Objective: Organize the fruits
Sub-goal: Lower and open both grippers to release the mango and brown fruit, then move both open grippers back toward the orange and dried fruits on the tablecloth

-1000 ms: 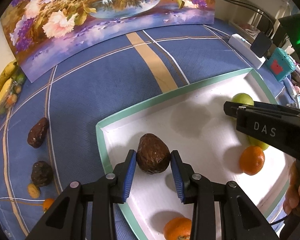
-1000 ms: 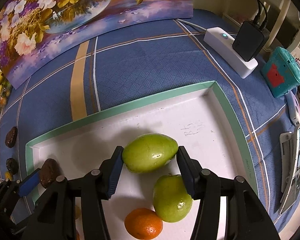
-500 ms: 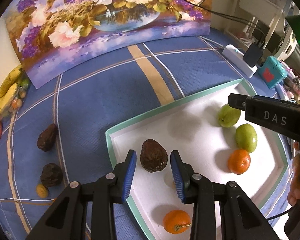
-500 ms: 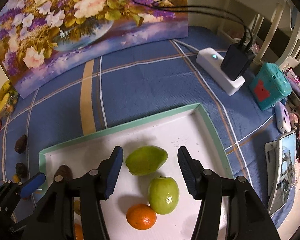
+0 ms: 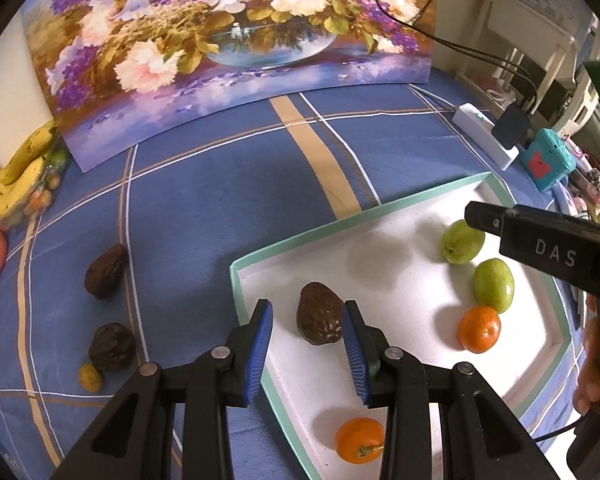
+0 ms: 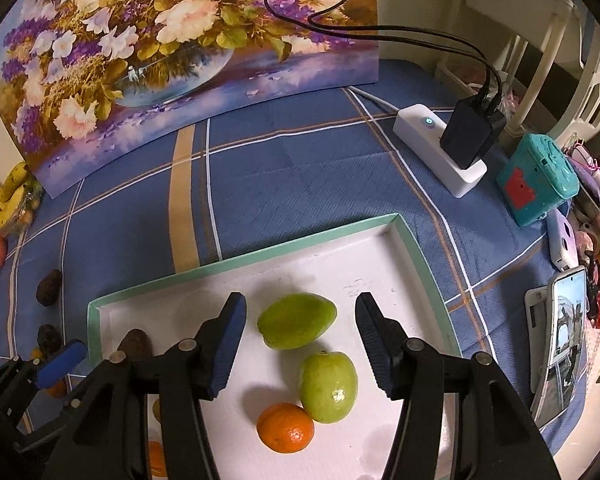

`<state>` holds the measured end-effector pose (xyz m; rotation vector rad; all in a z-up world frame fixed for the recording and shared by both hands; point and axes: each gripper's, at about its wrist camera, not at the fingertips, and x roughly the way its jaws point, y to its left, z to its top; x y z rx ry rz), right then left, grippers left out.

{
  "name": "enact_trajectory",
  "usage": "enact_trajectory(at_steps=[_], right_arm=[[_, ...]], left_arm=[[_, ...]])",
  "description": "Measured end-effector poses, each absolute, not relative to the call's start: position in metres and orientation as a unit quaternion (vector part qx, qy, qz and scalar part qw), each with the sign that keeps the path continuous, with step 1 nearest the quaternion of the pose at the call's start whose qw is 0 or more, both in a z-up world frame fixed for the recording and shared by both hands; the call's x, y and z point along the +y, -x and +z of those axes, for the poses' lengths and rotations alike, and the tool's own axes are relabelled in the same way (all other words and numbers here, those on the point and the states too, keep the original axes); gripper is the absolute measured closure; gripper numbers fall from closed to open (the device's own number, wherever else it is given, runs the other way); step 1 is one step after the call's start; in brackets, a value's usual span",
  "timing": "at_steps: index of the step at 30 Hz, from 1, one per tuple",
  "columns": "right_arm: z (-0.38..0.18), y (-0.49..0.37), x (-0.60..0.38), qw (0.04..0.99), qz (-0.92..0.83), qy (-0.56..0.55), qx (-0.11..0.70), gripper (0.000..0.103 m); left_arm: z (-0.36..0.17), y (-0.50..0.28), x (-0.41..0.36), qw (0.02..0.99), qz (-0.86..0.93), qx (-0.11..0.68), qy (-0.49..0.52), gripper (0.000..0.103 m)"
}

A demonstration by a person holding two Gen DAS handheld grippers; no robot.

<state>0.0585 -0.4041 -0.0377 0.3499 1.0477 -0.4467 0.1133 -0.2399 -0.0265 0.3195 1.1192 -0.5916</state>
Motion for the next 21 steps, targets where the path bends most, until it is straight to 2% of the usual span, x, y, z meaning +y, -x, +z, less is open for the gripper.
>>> enact_trajectory(at_steps=[21], right_arm=[[-0.045, -0.064, -0.4, 0.824, -0.201, -0.161, 0.505, 0.045]], left_arm=[[-0.015, -0.153, -0.173, 0.823, -0.207, 0.526, -0.051, 0.064]])
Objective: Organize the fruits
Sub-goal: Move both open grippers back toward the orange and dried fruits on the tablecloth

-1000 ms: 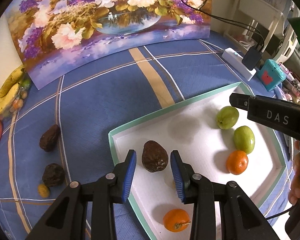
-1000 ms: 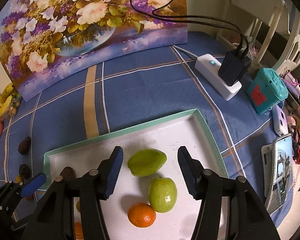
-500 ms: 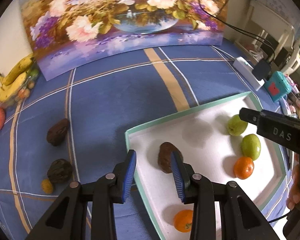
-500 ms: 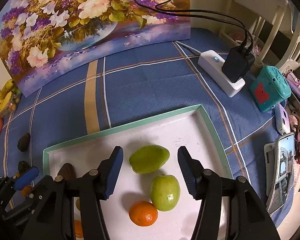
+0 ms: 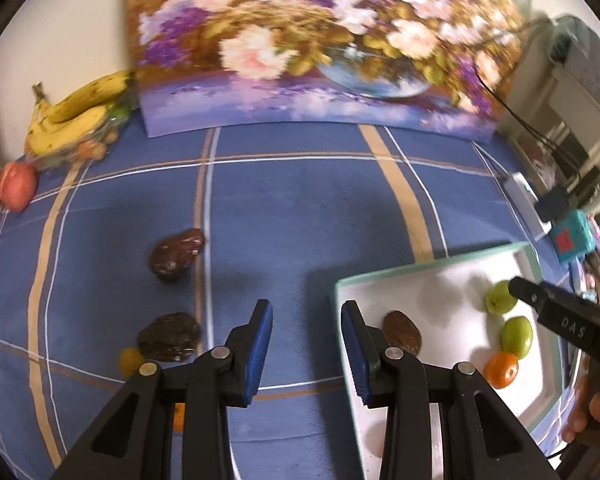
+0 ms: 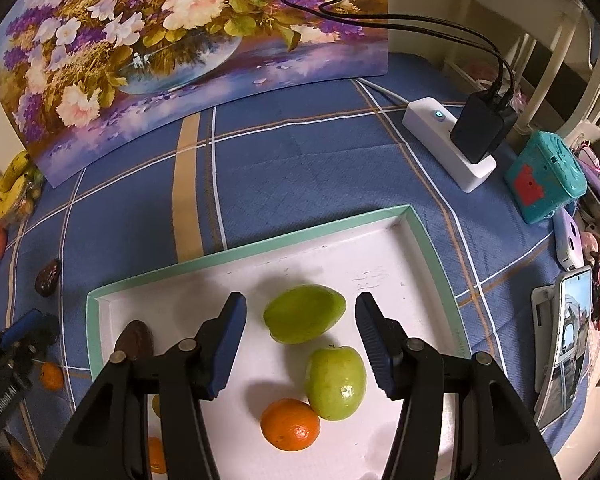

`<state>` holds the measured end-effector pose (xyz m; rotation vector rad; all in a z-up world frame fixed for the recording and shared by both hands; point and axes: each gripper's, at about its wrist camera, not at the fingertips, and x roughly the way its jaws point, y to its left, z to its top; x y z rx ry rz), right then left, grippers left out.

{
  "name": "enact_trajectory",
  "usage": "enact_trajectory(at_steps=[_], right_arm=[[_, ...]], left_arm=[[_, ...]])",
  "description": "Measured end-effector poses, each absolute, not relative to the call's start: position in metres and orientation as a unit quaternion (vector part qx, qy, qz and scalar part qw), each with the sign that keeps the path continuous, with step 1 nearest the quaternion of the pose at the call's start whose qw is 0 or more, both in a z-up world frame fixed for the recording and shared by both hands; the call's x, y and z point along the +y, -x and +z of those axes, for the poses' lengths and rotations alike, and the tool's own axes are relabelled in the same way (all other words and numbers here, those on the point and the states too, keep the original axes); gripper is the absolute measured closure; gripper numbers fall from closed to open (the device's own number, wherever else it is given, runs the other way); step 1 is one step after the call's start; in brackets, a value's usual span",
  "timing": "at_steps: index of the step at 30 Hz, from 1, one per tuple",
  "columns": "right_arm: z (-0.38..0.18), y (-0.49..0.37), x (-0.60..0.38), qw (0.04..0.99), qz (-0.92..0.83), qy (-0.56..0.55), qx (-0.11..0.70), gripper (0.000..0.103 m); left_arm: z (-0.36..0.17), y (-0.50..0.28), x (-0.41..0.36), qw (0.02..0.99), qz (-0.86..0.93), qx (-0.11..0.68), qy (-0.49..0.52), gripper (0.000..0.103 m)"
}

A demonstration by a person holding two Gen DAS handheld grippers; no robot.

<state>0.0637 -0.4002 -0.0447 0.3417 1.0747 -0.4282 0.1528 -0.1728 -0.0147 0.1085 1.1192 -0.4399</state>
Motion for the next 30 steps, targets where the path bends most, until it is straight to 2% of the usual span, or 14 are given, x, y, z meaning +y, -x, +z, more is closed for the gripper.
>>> enact_trajectory(at_steps=[4, 5, 6, 8, 11, 14, 16, 18, 30], right_arm=[[-0.044, -0.064, -0.4, 0.824, -0.2, -0.159, 0.506, 0.045], [-0.044, -0.064, -0.4, 0.824, -0.201, -0.158, 0.505, 0.045], [-0.044, -0.064, -0.4, 0.824, -0.201, -0.158, 0.505, 0.045], [-0.044, -0.064, -0.4, 0.825, -0.201, -0.156, 0.505, 0.045], [-0.045, -0.065, -0.4, 0.825, -0.2, -0.154, 0.506, 0.03], [-0.047, -0.066, -0.4, 0.825, -0.196, -0.151, 0.509, 0.03], [-0.049, -0.067, -0.399, 0.824, -0.194, -0.148, 0.511, 0.029], [-0.05, -0.068, -0.398, 0.823, -0.195, -0.147, 0.512, 0.023], [-0.054, -0.067, -0.396, 0.821, -0.194, -0.146, 0.518, 0.023]], left_arm=[[-0.014, -0.158, -0.162, 0.826, -0.196, 0.528, -0.036, 0.063], [-0.014, -0.159, -0.16, 0.827, -0.191, 0.528, -0.033, 0.055], [-0.014, -0.159, -0.158, 0.827, -0.187, 0.529, -0.032, 0.039], [-0.016, -0.16, -0.156, 0.83, -0.178, 0.528, -0.03, 0.025], [-0.019, -0.162, -0.153, 0.83, -0.17, 0.531, -0.032, 0.022], [-0.022, -0.164, -0.149, 0.832, -0.157, 0.532, -0.03, 0.014], [-0.022, -0.165, -0.147, 0.833, -0.152, 0.532, -0.027, 0.013], [-0.023, -0.166, -0.143, 0.833, -0.146, 0.532, -0.023, 0.012], [-0.024, -0.169, -0.136, 0.835, -0.136, 0.533, -0.015, 0.003]])
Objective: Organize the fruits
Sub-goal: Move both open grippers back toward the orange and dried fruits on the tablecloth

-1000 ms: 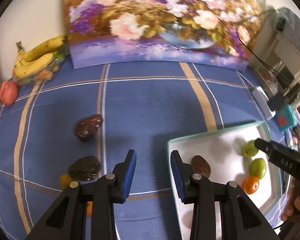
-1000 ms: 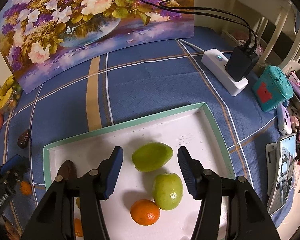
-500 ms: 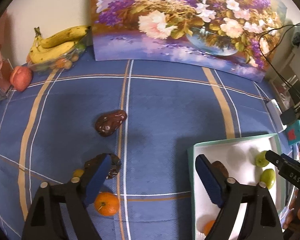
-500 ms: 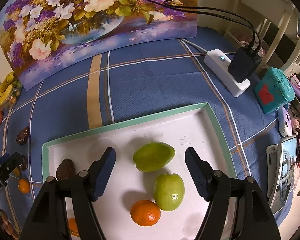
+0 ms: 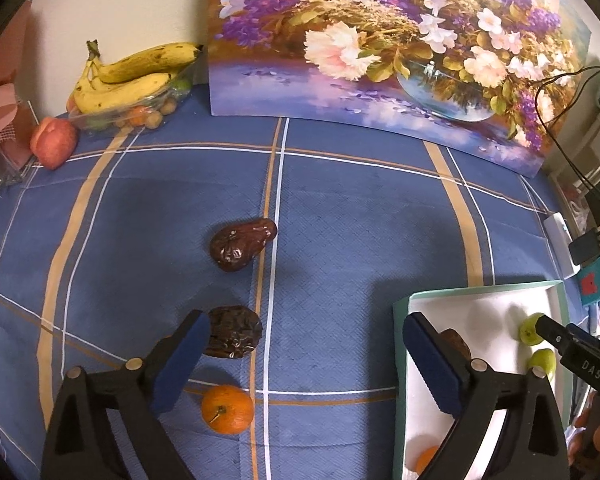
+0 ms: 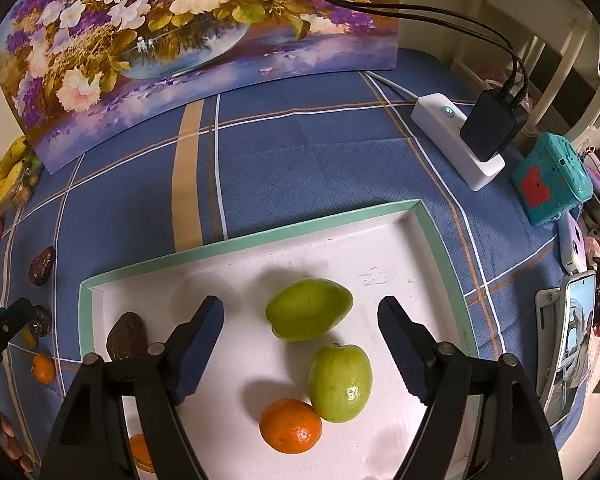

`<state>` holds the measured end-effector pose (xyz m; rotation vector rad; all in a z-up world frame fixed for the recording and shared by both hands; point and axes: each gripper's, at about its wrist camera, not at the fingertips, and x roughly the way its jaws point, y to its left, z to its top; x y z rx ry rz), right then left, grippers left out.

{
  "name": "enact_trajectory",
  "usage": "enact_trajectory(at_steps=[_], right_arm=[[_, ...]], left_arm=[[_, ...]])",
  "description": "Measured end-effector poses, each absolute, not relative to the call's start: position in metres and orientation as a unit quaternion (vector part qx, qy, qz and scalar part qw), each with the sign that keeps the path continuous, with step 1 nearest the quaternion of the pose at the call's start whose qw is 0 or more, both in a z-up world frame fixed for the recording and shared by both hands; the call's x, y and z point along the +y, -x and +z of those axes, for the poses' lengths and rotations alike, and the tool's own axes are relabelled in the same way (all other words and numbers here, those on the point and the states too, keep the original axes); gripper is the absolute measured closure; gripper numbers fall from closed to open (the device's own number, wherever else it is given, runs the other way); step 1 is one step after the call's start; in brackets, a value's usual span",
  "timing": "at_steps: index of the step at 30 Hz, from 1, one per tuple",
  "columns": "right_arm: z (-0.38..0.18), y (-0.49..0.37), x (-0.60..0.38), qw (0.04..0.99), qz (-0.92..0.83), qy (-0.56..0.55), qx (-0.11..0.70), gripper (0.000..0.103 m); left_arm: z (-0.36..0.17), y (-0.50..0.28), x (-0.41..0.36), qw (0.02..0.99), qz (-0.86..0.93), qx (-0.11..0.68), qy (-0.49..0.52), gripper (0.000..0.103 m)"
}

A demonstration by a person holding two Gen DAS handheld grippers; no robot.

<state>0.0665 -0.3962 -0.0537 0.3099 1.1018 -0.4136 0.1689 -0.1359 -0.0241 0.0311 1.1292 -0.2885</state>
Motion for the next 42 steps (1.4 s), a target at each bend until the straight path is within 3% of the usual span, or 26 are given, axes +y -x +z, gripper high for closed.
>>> enact_trajectory(at_steps=[4, 7, 29, 42], right_arm=[[-0.055, -0.068, -0.395, 0.821, -0.191, -0.146, 0.519, 0.023], [-0.055, -0.069, -0.394, 0.821, -0.193, -0.139, 0.519, 0.009], [-0.03, -0.066, -0.375, 0.842, -0.19, -0.112, 0.492, 0.009], [-0.015, -0.07, -0.34, 0.849, -0.173, -0.088, 0.491, 0.009]], left_arm=[[-0.024, -0.169, -0.134, 0.838, -0.133, 0.53, -0.011, 0.0], [-0.025, -0.169, -0.132, 0.837, -0.132, 0.531, -0.009, 0.0], [-0.006, -0.155, -0.116, 0.848, -0.163, 0.504, 0.022, 0.0], [0.005, -0.153, -0.089, 0.85, -0.154, 0.503, -0.019, 0.0]])
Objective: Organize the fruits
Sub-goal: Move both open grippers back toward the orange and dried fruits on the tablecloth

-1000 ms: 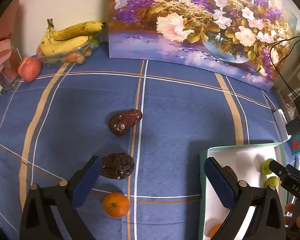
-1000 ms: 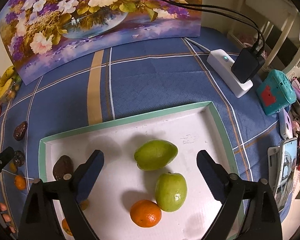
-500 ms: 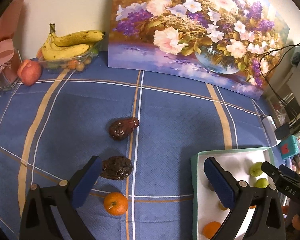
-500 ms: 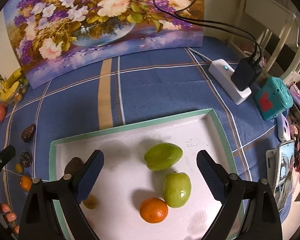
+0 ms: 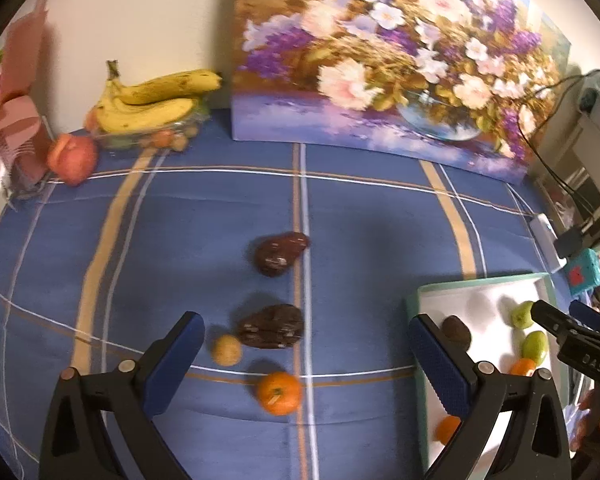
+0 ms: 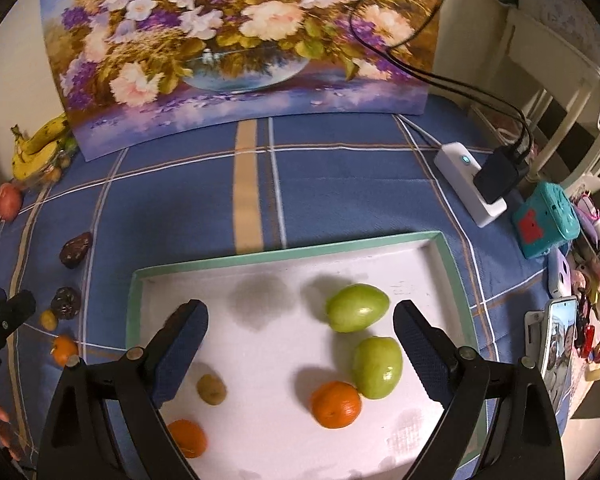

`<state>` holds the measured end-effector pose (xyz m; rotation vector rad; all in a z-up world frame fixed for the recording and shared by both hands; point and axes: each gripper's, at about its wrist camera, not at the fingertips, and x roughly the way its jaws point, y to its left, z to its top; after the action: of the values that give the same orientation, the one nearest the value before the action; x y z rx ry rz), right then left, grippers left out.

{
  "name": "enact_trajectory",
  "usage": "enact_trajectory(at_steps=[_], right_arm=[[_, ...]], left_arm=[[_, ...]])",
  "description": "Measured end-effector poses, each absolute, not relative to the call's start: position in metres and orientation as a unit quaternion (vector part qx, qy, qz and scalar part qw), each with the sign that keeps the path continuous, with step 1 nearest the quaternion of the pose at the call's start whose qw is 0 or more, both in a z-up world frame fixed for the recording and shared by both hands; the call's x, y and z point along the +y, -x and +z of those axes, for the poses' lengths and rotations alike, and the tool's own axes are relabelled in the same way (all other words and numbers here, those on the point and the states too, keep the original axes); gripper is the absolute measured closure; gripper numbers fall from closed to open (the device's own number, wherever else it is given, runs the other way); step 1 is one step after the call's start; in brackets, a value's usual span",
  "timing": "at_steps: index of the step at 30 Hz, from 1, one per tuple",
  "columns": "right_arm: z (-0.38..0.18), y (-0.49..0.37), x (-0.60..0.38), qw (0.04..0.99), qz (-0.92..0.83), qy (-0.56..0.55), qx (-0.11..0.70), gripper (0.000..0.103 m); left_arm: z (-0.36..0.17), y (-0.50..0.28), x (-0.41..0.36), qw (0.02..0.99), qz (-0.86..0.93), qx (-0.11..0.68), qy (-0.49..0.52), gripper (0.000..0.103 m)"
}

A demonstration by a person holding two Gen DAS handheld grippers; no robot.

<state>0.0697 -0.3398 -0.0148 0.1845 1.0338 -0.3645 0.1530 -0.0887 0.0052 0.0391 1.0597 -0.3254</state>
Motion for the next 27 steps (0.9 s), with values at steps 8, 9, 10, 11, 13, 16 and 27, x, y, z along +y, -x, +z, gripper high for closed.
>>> enact_trajectory(at_steps=[8, 9, 10, 11, 13, 16, 27], right_arm=[[-0.007, -0.079, -0.311, 0.859, -0.144, -0.107, 0.479, 0.009], [-0.007, -0.082, -0.306, 0.86, -0.14, -0.108, 0.479, 0.009], [-0.008, -0.083, -0.302, 0.86, -0.138, -0.107, 0.479, 0.009], [-0.008, -0.085, -0.298, 0.861, -0.136, -0.106, 0.479, 0.009], [-0.008, -0.089, -0.289, 0.862, -0.13, -0.106, 0.478, 0.009], [-0.008, -0.094, -0.278, 0.864, -0.118, -0.113, 0.475, 0.009], [-0.014, -0.114, -0.226, 0.865, -0.064, -0.117, 0.484, 0.009]], left_arm=[[0.017, -0.163, -0.038, 0.863, -0.106, 0.494, 0.014, 0.0], [0.018, -0.164, -0.032, 0.864, -0.1, 0.493, 0.018, 0.0], [0.019, -0.165, -0.025, 0.866, -0.092, 0.492, 0.023, 0.0], [0.021, -0.166, -0.016, 0.868, -0.082, 0.489, 0.029, 0.0], [0.023, -0.167, -0.002, 0.871, -0.067, 0.486, 0.036, 0.0], [0.027, -0.166, 0.016, 0.874, -0.047, 0.482, 0.047, 0.0], [0.025, -0.168, 0.046, 0.87, -0.031, 0.488, 0.068, 0.0]])
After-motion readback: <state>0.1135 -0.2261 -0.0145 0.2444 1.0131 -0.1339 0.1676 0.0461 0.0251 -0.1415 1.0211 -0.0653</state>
